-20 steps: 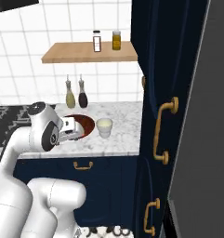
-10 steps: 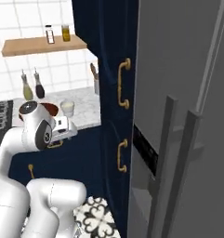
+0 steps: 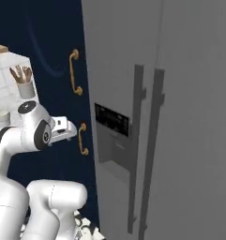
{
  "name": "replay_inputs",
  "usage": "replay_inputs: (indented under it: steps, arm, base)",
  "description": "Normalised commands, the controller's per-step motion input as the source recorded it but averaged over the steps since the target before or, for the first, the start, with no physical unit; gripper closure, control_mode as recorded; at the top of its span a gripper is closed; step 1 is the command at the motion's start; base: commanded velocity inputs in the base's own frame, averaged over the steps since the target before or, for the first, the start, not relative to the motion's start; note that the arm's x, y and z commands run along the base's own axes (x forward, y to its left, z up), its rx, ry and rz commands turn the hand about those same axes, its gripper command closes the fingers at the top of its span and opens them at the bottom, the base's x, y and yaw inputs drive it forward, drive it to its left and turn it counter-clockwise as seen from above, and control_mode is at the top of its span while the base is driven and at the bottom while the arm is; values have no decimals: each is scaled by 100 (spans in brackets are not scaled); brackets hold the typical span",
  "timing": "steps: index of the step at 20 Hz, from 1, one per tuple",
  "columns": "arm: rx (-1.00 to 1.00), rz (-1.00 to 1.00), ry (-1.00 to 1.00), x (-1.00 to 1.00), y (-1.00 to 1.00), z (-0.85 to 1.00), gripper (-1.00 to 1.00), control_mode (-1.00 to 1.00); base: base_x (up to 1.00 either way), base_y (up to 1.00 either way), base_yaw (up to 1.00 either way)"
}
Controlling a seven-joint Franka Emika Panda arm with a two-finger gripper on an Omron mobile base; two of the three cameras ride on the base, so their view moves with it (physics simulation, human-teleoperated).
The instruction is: Grab a lemon wedge from the fridge and one ice cube from the ice bowl, and put them in the glass of lemonade.
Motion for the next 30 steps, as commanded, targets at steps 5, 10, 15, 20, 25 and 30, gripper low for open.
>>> replay_inputs:
  steps: [5,10,15,20,25,30]
  arm:
    - [0,0,0,0,0,0,-100,100]
    - [0,0,0,0,0,0,-100,100]
    - [0,0,0,0,0,0,-100,100]
    - [0,0,0,0,0,0,-100,100]
    - [0,0,0,0,0,0,-100,100]
    - [0,0,0,0,0,0,-100,100]
  base:
    - [-56,0,-68]
    - [-55,0,-64]
    - [-43,0,-60]
    - [-26,0,-48]
    - [-19,-1,-4]
    - [-22,-23,21]
